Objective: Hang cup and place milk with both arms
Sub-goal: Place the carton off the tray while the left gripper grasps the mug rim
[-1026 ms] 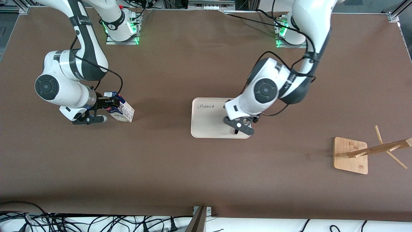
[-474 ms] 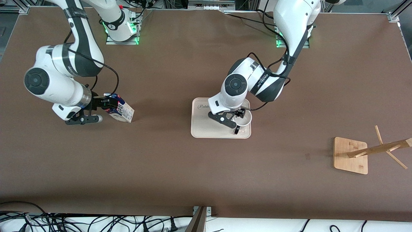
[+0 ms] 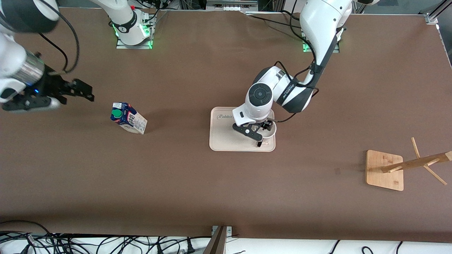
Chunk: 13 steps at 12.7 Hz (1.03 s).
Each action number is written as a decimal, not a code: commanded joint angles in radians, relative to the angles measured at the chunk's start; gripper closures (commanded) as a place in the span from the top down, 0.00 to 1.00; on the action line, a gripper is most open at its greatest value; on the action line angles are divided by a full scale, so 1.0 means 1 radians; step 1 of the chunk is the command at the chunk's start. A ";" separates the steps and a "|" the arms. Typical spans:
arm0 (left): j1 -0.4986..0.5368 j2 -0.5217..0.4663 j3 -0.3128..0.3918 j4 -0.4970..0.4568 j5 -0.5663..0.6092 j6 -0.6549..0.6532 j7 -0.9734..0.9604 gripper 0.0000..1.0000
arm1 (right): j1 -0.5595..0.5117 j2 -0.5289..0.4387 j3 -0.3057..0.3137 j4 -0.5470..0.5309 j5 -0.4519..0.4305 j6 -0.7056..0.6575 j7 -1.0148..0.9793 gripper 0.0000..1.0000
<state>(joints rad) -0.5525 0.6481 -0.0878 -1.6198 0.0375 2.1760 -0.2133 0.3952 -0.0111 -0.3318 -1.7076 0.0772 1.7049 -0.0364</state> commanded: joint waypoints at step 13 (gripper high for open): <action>-0.003 -0.034 0.005 -0.042 0.082 0.001 -0.110 0.00 | -0.004 0.007 0.002 0.104 -0.082 -0.062 -0.048 1.00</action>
<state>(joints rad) -0.5522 0.6473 -0.0832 -1.6413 0.0872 2.1860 -0.2947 0.3955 -0.0113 -0.3289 -1.6413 0.0082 1.6610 -0.0811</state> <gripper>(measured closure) 0.938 0.000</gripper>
